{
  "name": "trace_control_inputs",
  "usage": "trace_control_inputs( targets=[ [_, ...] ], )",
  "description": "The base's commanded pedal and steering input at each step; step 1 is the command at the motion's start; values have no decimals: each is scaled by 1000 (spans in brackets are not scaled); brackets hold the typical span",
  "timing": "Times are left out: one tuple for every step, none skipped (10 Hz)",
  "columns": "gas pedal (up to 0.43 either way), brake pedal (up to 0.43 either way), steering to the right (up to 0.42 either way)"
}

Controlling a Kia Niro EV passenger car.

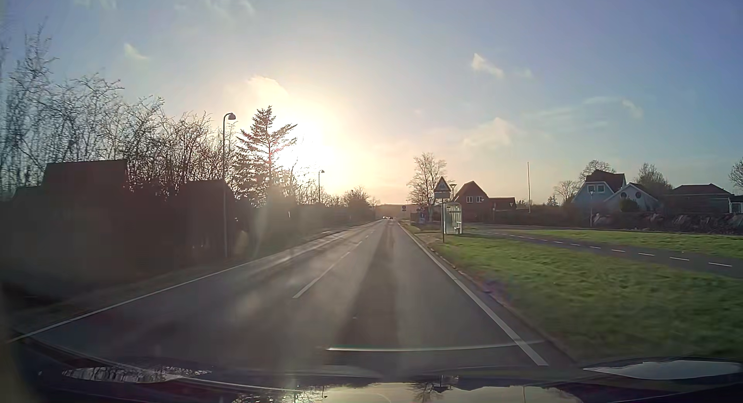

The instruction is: Follow the waypoints while adhering to traffic rules and regulations

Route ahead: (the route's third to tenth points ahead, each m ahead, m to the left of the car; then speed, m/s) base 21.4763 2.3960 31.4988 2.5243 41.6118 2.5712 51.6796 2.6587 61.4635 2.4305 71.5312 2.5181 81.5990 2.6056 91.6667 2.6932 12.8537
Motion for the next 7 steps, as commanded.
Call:
trace_control_inputs(
  targets=[
    [138, 0, 0],
    [138, 0, 0],
    [138, 0, 0],
    [138, 0, 0],
    [138, 0, 1],
    [138, 0, 1],
    [138, 0, 1]
  ],
)
